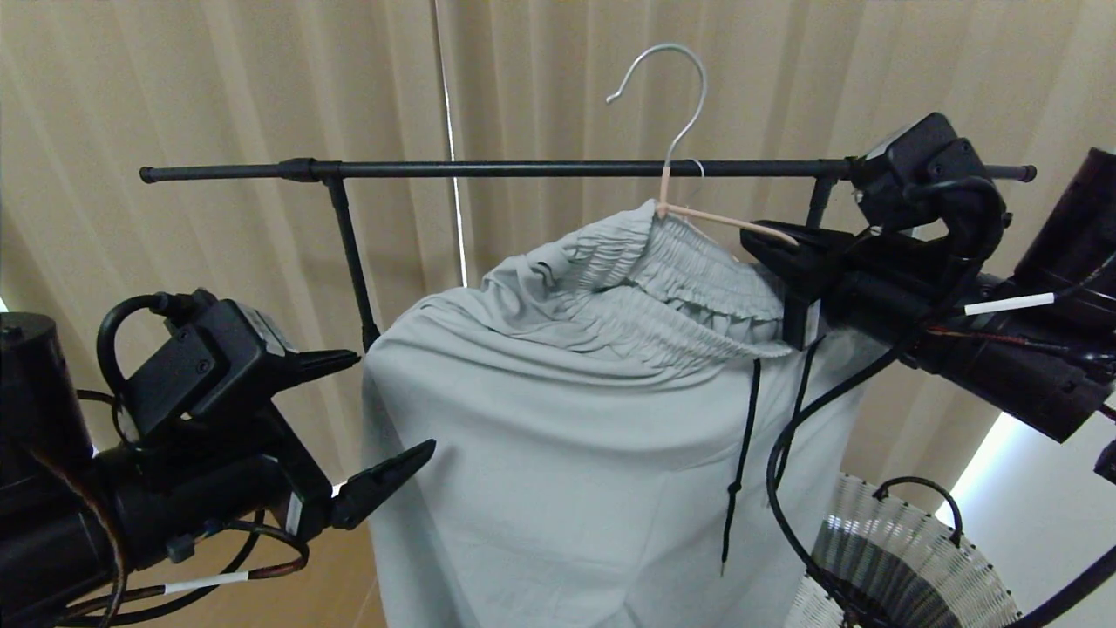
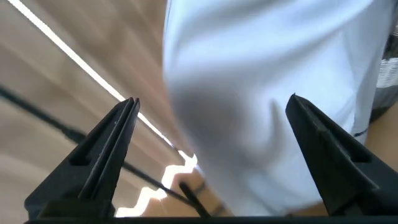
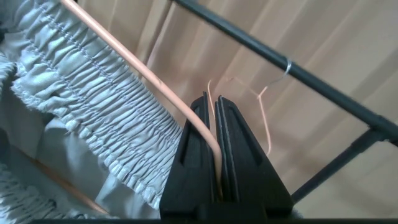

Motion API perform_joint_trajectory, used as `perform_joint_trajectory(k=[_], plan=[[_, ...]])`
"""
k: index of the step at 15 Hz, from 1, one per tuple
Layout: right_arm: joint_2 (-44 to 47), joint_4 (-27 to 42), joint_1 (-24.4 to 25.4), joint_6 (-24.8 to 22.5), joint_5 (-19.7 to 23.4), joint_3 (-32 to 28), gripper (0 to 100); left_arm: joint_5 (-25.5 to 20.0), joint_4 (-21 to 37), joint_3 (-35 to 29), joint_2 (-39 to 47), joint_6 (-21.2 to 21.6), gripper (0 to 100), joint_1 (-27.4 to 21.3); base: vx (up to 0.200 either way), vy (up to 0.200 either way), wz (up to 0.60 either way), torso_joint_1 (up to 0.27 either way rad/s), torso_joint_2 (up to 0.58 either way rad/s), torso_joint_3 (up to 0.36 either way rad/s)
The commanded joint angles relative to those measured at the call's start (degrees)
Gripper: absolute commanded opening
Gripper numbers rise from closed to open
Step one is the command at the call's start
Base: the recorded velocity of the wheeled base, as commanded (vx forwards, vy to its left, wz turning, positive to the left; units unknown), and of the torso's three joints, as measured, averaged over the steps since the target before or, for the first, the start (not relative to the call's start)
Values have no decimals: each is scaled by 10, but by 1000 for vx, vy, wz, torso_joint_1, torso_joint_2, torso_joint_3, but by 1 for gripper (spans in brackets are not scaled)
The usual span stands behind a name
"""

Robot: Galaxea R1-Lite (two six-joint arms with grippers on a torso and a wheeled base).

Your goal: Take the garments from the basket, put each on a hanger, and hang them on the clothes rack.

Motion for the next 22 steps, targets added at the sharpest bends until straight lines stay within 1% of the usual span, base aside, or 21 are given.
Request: perform_joint_trajectory(k=[1,3,5,8,11,12,14,17,19,22], plan=[[-25,0,-1,0,1,6,0,-1,-1,11,-3,-7,100,10,0,0,0,0,0,0],[-27,-1,-1,3,2,9,0,0,-1,11,8,-11,100,10,0,0,0,0,0,0],[-27,-1,-1,4,2,8,0,0,-2,17,14,-11,100,22,0,0,0,0,0,0],[-26,-1,-1,4,3,6,0,0,-2,36,11,-11,100,23,0,0,0,0,0,0],[-26,-1,-1,4,3,5,0,0,-2,38,11,-11,100,23,0,0,0,0,0,0],[-27,-1,-1,4,3,5,0,0,-2,38,12,-11,0,23,0,0,0,0,0,0],[-26,-1,-1,4,3,5,0,1,-2,39,15,-12,0,24,0,0,0,0,0,0],[-26,-1,-1,4,1,4,0,2,-2,53,14,-5,0,43,0,0,0,0,0,0],[-26,-1,-1,5,0,3,0,2,-2,67,15,-2,0,75,0,0,0,0,0,0],[-25,-1,-5,11,-1,0,0,3,-2,82,19,29,0,125,0,0,0,0,0,0]])
